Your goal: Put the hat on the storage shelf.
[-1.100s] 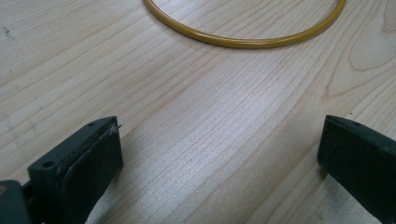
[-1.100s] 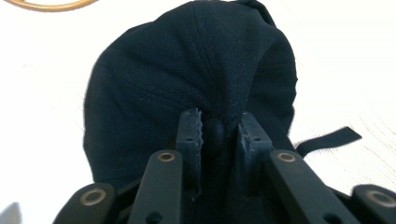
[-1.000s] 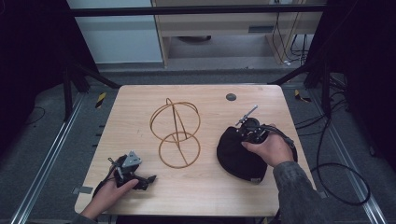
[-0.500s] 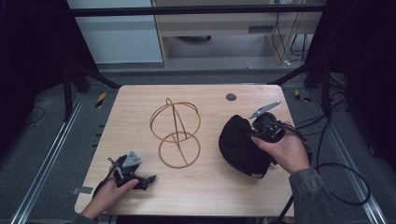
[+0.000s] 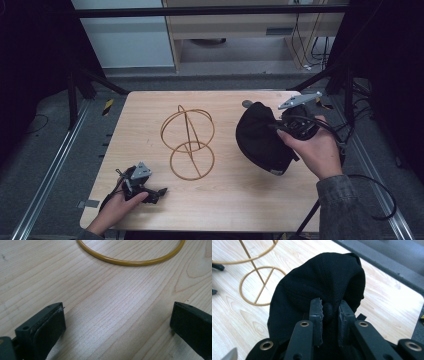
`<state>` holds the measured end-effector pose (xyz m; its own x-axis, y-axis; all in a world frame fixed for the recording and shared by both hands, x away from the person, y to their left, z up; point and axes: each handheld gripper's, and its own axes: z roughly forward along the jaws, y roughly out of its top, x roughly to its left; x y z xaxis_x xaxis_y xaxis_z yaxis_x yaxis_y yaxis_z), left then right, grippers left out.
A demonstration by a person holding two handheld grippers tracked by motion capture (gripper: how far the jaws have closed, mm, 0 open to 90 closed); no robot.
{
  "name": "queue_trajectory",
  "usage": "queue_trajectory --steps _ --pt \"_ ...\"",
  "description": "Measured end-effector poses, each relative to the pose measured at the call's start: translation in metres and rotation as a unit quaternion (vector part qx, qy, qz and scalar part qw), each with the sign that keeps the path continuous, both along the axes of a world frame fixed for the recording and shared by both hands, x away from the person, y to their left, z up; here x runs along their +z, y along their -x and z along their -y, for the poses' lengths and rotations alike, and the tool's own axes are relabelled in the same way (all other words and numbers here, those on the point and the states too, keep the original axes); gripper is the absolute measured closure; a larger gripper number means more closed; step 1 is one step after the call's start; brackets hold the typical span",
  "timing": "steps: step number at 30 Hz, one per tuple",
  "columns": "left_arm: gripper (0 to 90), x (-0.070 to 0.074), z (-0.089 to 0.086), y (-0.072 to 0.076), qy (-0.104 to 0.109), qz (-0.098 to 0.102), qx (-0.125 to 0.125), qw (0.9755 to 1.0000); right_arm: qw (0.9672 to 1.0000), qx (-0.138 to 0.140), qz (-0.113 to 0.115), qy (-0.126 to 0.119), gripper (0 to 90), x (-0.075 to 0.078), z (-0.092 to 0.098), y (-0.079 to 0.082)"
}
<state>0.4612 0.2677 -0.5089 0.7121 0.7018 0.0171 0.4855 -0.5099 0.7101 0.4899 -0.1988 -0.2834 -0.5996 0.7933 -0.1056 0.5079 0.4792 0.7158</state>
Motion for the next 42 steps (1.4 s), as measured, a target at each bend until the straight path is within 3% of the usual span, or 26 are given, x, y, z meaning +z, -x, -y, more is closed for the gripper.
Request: queue_trajectory --steps 27,42 --pt "0.0 0.000 0.000 0.000 -0.001 0.001 -0.001 1.0000 0.9983 0.036 0.043 -0.014 77.5 0.035 -0.025 0.016" --pt "0.0 0.000 0.000 0.000 -0.001 0.000 -0.001 1.0000 0.9968 0.052 0.058 -0.016 77.5 0.062 -0.039 0.013"
